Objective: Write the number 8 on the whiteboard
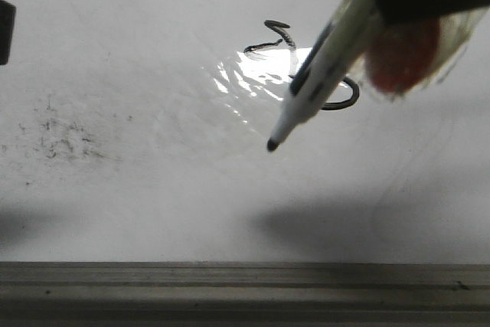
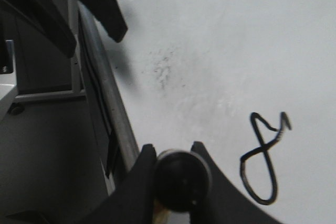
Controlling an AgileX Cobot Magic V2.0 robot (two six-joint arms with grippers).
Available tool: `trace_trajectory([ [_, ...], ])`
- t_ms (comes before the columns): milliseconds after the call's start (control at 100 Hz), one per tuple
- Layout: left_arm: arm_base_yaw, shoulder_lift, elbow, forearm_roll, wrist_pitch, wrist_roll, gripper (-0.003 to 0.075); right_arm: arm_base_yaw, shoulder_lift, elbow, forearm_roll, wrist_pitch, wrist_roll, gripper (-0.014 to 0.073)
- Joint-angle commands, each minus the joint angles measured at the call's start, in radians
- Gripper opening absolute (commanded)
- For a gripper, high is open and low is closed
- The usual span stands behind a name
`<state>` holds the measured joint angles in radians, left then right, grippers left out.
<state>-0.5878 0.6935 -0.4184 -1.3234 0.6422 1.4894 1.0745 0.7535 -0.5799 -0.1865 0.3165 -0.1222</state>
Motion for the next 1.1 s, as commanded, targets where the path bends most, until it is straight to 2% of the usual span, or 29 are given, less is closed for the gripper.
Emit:
trace_trajectory([
  [0,-0.002,-0.001,-0.031,-0.087,0.052,0.162,0.0337,0.039,0.04,-0.028,0.002,-0.082,-0.007,-0.0065],
  [90,-0.002,-0.001,-0.031,-0.126,0.105,0.314,0.0337,0.07,0.075,-0.028,0.002,-0.117,-0.007,-0.0065],
  [160,-0.002,-0.001,-0.031,-0.156,0.115,0.382,0.0337,0.081,0.102,-0.028,0.002,-0.148,-0.007,-0.0065],
  [550,-0.002,0.128,-0.031,-0.241,0.176,0.41,0.0337,0.085,0.157,-0.028,0.002,-0.249,-0.007,-0.0065],
  [770,-0.002,0.237,-0.031,-0.316,0.265,0.559,0.0337,0.085,0.157,-0.028,0.002,-0.251,-0.007,-0.0065],
  [950,-0.002,0.292,-0.031,-0.322,0.278,0.563,0.0337,0.085,0.157,-0.028,0.002,-0.25,-0.007,-0.0064],
  [1090,-0.002,0.325,-0.031,-0.389,0.282,0.563,0.0336,0.085,0.159,-0.028,0.002,-0.271,-0.007,-0.0065],
])
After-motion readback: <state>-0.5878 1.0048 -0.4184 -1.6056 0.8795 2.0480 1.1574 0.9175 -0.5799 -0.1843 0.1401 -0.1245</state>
